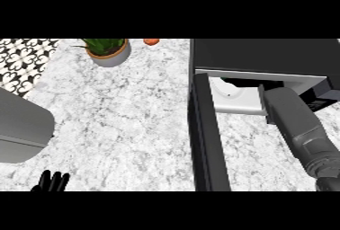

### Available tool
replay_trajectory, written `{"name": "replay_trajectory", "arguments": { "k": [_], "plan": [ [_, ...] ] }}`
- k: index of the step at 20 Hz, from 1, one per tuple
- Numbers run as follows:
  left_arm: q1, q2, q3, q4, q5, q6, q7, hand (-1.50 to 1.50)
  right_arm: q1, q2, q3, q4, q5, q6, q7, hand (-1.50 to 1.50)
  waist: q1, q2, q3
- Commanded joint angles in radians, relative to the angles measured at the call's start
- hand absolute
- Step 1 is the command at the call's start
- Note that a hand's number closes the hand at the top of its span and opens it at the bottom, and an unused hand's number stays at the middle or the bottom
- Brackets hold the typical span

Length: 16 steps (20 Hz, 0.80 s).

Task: Pick up the milk, place it into the microwave and close the microwave

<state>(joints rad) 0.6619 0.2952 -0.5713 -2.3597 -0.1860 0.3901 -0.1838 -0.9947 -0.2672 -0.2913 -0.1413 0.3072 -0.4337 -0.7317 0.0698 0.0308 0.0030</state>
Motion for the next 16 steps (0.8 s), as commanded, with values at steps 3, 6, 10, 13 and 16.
{"name": "replay_trajectory", "arguments": {
  "k": [3,6,10,13,16],
  "plan": [
    [0.021,-0.028,-0.092,0.041,-0.063,0.026,-0.024,-1.5,0.038,-0.074,-0.06,-0.027,-0.066,0.158,-0.06,-1.5,-0.025,-0.017,0.0],
    [0.006,-0.013,-0.005,0.03,0.032,0.008,-0.034,-1.5,0.074,-0.062,-0.064,-0.036,-0.078,0.212,-0.077,-1.5,-0.045,-0.023,-0.002],
    [0.003,-0.021,-0.038,0.042,0.013,0.01,-0.033,-1.5,0.117,-0.058,-0.074,-0.048,-0.094,0.272,-0.09,-1.5,-0.061,-0.028,-0.003],
    [-0.014,-0.025,-0.041,-0.011,-0.007,0.018,0.03,-1.5,0.162,-0.068,-0.064,-0.047,-0.093,0.387,-0.12,-1.5,-0.071,-0.027,-0.001],
    [-0.031,-0.032,-0.063,0.017,-0.033,0.018,0.017,-1.5,0.205,-0.044,-0.064,-0.053,-0.097,0.398,-0.138,-1.5,-0.078,-0.027,-0.001]
  ]
}}
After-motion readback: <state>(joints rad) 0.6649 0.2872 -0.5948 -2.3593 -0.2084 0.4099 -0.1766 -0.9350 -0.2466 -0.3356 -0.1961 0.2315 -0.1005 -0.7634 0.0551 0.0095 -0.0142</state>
